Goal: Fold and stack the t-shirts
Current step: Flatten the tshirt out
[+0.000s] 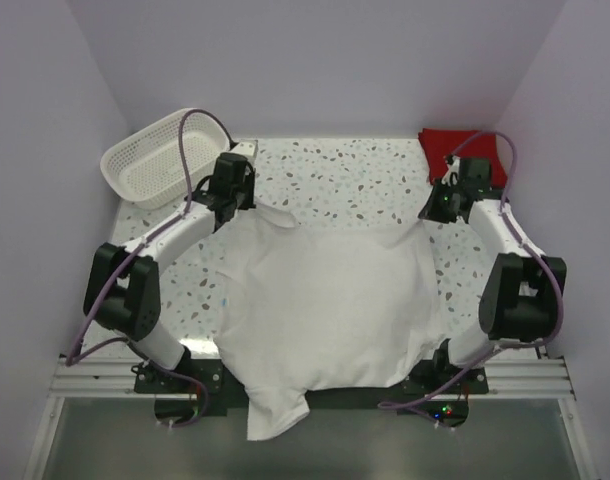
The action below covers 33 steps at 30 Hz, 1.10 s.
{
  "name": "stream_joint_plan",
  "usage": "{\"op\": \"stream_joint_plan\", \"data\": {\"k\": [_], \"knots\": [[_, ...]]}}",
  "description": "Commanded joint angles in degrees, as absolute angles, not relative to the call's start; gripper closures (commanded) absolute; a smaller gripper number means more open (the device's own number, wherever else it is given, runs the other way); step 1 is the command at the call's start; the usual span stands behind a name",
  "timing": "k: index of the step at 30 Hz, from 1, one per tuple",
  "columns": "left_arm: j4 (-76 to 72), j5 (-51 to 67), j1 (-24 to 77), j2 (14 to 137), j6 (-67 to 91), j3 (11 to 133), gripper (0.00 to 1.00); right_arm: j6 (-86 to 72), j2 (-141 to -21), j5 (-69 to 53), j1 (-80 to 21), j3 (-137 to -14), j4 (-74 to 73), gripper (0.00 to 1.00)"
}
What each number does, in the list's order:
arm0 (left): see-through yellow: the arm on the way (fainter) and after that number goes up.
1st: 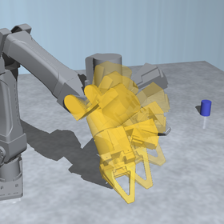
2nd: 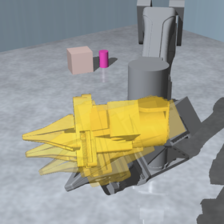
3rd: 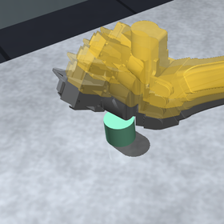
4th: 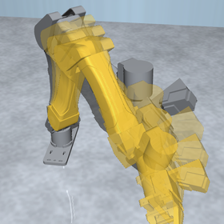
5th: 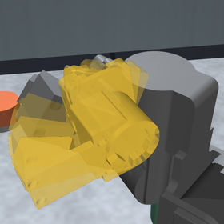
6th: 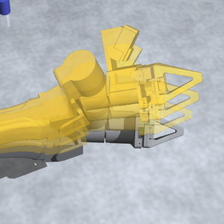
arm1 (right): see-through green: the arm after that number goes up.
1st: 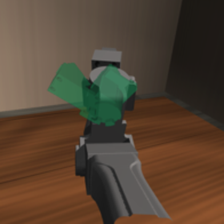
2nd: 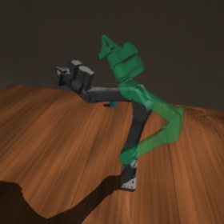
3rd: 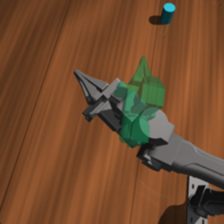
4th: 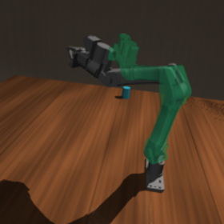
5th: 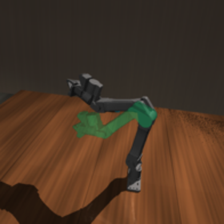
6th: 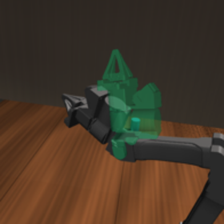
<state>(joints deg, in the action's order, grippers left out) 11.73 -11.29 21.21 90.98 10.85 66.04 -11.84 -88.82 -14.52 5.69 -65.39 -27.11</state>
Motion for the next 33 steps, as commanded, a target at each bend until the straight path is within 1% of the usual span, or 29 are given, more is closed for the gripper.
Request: {"op": "stream_joint_plan", "data": {"k": [1,5,8,14,24,33], "knots": [[1.0,-9.5,19.5,95.8,9.9,71.3,1.00,-11.5,-94.3,-14.9,5.9,-68.2,-13.5,1.00],[1.7,-6.9,18.2,105.0,9.9,76.5,1.00,-10.0,-102.6,-14.9,5.9,-73.5,-13.1,1.00],[1.9,-5.4,17.6,109.0,9.8,79.5,1.00,-9.3,-107.6,-14.5,5.8,-76.8,-13.4,1.00],[2.6,-3.2,15.6,112.5,10.3,83.4,1.00,-8.8,-113.8,-14.0,5.9,-82.7,-14.7,1.00],[5.7,-1.1,13.2,114.4,11.1,88.9,1.00,-11.1,-114.9,-12.2,5.8,-87.6,-15.6,1.00],[6.1,-1.2,13.0,110.2,11.8,87.5,1.00,-12.7,-113.6,-13.4,5.9,-88.9,-16.9,1.00]]}}
